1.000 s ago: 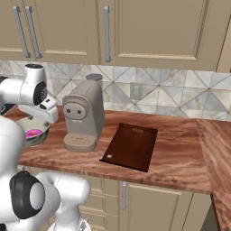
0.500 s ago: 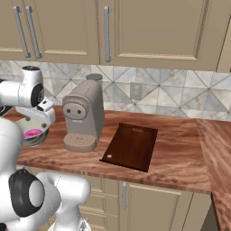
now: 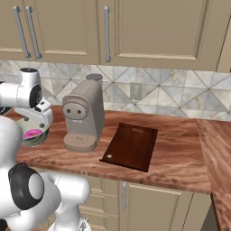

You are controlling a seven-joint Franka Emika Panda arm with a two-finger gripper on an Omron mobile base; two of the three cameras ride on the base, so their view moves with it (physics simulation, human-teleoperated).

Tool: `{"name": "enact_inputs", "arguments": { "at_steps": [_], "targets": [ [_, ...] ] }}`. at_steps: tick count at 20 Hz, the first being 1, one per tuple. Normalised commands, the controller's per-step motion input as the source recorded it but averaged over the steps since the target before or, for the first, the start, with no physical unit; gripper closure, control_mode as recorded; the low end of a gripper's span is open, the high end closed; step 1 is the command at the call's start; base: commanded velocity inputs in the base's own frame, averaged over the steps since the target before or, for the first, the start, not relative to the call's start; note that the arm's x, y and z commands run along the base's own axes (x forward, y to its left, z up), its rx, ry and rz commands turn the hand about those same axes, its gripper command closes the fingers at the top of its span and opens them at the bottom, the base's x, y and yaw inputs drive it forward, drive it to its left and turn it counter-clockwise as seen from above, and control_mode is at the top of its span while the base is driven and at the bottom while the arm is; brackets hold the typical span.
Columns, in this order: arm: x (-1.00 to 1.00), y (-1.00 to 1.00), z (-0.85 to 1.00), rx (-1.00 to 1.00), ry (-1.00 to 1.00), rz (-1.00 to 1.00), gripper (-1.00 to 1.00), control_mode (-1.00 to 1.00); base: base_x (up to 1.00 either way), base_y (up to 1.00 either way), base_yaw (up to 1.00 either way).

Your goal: Place the bowl with donut and the cupcake onto the tray.

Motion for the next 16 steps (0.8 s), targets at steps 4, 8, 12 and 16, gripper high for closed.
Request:
{"name": "enact_inputs", "arguments": {
  "at_steps": [4, 8, 12, 16],
  "targets": [
    [0.17, 0.11, -0.11, 0.0, 0.0, 0.0, -1.0, -1.0, 0.0, 0.0, 0.0],
    [0.16, 0.12, -0.17, 0.0, 0.0, 0.0, -1.0, -1.0, 0.0, 0.0, 0.0],
    [0.08, 0.12, -0.22, 0.0, -0.01, 0.0, -1.0, -1.0, 0.0, 0.0, 0.0],
    [0.0, 0.09, -0.33, 0.0, -0.09, -0.03, -1.0, -1.0, 0.0, 0.0, 0.0]
  ]
}}
